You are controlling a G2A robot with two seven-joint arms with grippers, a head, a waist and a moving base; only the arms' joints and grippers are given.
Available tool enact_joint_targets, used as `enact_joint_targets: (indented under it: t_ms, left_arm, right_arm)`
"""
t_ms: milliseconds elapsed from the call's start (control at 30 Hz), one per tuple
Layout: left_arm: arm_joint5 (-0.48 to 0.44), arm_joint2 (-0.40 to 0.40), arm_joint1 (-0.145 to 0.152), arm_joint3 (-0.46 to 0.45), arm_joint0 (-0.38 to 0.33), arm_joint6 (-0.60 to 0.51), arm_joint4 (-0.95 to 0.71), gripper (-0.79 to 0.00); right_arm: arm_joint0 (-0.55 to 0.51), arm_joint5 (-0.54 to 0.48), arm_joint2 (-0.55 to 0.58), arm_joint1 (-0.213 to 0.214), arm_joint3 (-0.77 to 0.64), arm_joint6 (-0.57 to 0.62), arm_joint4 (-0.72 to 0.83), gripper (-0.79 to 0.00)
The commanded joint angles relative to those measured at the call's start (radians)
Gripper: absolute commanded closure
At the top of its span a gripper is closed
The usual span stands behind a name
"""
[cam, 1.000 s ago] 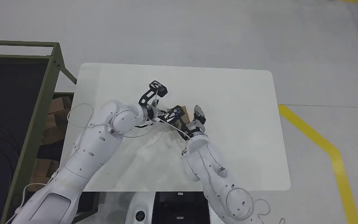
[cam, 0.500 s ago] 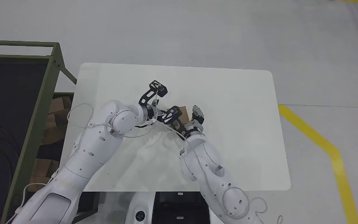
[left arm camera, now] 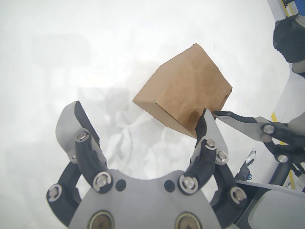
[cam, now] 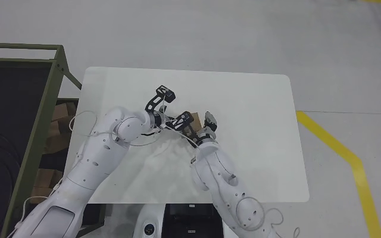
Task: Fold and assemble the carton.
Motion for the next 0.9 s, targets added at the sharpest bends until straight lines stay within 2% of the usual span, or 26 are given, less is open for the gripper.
enact_joint_targets:
  t_ms: [0,67,300,367,467,533,733,867]
  left_arm:
    - [0.000,-0.002,0.000,-0.001,0.000,0.001,-0.001,-0.785]
    - [-0.001,-0.006,0.001,-0.002,0.001,0.002,-0.003,-0.785]
    - [-0.001,-0.048,0.007,-0.017,0.016,0.022,-0.021,-0.785]
    - [-0.002,-0.071,0.012,-0.027,0.028,0.030,-0.031,-0.785]
    - [-0.007,-0.111,0.020,-0.045,0.051,0.036,-0.041,-0.785]
    - [-0.012,-0.136,0.025,-0.057,0.070,0.041,-0.047,-0.785]
    - [-0.025,-0.194,0.037,-0.084,0.125,0.055,-0.070,-0.785]
    - [-0.034,-0.221,0.042,-0.096,0.155,0.070,-0.089,-0.785]
  right_arm:
    - [-0.009,0.013,0.009,0.000,-0.012,-0.014,0.015,-0.659]
    - [-0.020,0.018,0.019,0.001,-0.026,-0.029,0.026,-0.690]
    - [-0.072,0.029,0.051,0.008,-0.066,-0.080,0.051,-0.668]
    - [-0.089,0.045,0.058,0.009,-0.077,-0.100,0.059,-0.693]
    - [-0.128,0.100,0.074,0.011,-0.095,-0.158,0.097,-0.730]
    - [-0.155,0.123,0.087,0.012,-0.100,-0.204,0.138,-0.785]
    - [-0.241,0.165,0.120,0.023,-0.093,-0.412,0.218,-0.785]
    - [-0.248,0.164,0.124,0.024,-0.092,-0.416,0.227,-0.785]
